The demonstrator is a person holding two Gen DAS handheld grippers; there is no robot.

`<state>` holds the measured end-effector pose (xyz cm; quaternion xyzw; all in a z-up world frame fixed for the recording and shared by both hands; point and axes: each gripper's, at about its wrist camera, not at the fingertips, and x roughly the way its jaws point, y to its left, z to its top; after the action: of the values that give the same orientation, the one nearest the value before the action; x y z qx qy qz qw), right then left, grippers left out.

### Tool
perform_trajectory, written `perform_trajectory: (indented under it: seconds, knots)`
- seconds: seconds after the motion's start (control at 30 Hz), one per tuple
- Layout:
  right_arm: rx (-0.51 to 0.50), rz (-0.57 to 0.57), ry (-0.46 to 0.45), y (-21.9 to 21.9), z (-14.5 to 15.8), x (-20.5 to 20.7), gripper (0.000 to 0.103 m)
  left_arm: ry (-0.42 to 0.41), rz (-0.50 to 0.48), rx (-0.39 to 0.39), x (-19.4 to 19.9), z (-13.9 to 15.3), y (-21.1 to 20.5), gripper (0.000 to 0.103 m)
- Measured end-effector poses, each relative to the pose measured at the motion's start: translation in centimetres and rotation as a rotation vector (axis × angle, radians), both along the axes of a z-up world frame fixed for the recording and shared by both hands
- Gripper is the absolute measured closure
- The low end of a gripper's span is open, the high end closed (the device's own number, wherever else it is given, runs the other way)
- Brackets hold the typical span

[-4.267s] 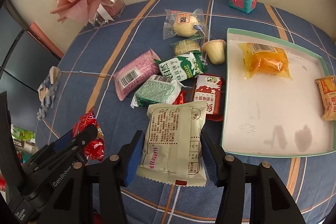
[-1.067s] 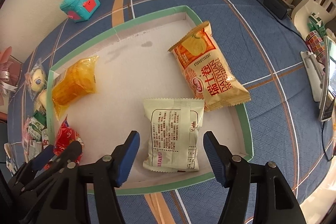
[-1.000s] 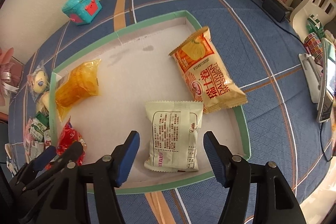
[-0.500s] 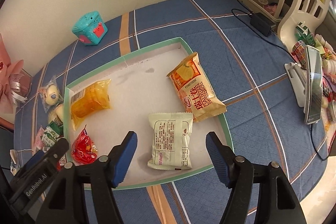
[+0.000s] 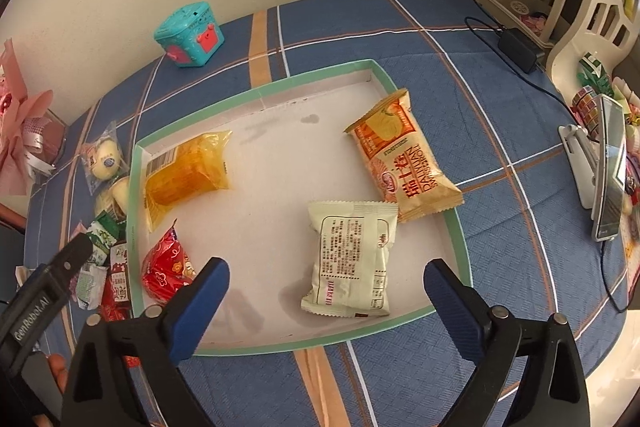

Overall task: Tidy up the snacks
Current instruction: 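Withdraw both open tools from the tray toward the snack pile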

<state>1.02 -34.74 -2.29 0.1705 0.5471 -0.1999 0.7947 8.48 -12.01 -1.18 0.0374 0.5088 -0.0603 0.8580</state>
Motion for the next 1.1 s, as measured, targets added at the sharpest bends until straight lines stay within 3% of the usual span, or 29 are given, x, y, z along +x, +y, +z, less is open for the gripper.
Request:
perform_trajectory:
  seconds: [0.2,0.43,0.8,1.1]
  knots:
    - [0.003,0.011,-0.025,1.2,-0.1,0.5,0.004,-0.007,0.022,0.043,0.5,0.1,1.6,0.003]
    - [-0.036,0.066,-0.052,3.9,0.0,1.4,0.004,-0.011,0.021,0.015,0.7,0.6,2.6,0.003]
    - [-0.033,0.153,-0.059,9.2,-0.3,3.2,0.004,-0.027,0.057,0.055,1.4,1.3,5.8,0.003]
    - [-0.014,0.221,-0.071,12.8,-0.5,4.3,0.003,-0.006,0.060,0.032,1.5,1.2,8.9,0.003]
